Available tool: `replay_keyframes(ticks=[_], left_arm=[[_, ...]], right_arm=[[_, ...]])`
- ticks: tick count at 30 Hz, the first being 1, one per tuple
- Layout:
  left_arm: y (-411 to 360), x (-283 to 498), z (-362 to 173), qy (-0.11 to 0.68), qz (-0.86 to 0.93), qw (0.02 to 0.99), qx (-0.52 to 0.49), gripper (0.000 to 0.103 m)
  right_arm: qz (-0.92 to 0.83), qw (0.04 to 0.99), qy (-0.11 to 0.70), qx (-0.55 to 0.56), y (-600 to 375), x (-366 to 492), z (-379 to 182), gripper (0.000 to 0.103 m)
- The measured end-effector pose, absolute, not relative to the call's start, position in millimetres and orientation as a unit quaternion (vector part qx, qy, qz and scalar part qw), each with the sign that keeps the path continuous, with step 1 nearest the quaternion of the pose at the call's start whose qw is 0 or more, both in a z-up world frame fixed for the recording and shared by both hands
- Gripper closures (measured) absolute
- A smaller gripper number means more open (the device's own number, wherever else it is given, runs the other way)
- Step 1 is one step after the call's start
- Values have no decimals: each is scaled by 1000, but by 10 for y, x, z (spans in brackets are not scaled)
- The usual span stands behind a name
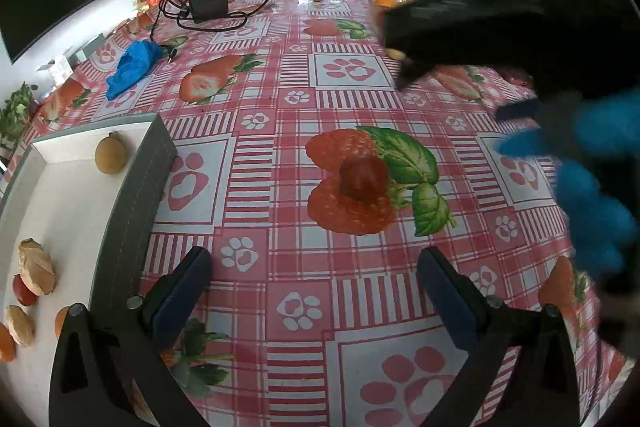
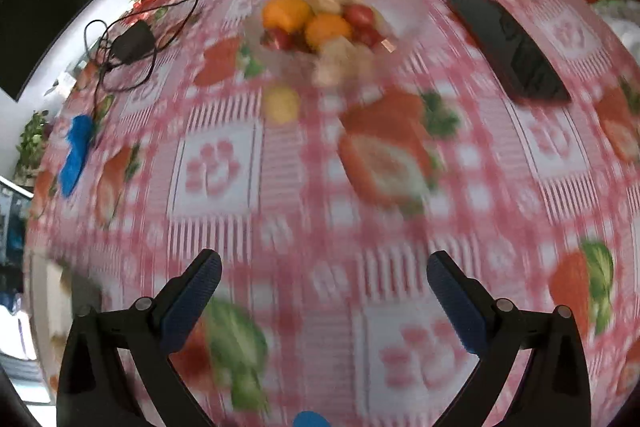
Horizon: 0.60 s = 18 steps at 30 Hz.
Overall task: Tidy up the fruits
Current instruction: 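Move both open tools over the red fruit and yellow-green fruit on the tablecloth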
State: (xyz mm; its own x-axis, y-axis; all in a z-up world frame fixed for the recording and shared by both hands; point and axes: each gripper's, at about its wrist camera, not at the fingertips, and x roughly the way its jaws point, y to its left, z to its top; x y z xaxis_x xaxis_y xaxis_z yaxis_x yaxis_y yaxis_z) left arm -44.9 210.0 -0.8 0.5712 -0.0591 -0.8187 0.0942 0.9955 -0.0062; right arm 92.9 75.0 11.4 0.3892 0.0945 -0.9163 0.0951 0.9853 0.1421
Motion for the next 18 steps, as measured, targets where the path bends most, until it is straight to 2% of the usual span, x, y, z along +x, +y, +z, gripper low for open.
replay_keyframes(ticks=[5, 7, 9, 13, 16, 17, 18], left_arm=[[2096, -500, 8, 461, -42, 886, 16, 1], [2104, -492, 6, 461, -42, 886, 16, 1], [2094, -498, 11, 460, -43, 887, 15, 1], [2104, -488, 9, 461, -43, 886, 14, 1], [2111, -484, 7, 461, -43, 886, 14, 1], [2099, -492, 11, 461, -43, 886, 14, 1], [2100, -492, 11, 461, -43, 886, 14, 1]], right_arm=[[-15, 847, 525, 80, 843, 1210, 109, 0], [-28, 853, 514, 85, 877, 1310, 86, 4], [-37, 860, 504, 73, 938, 1393, 88, 18], [-31, 867, 492, 64, 991, 1463, 113, 37], [-38, 872, 483, 64, 992, 1482, 118, 56], [-41, 874, 480, 65, 983, 1491, 115, 70], [-36, 875, 479, 69, 960, 1489, 118, 77]])
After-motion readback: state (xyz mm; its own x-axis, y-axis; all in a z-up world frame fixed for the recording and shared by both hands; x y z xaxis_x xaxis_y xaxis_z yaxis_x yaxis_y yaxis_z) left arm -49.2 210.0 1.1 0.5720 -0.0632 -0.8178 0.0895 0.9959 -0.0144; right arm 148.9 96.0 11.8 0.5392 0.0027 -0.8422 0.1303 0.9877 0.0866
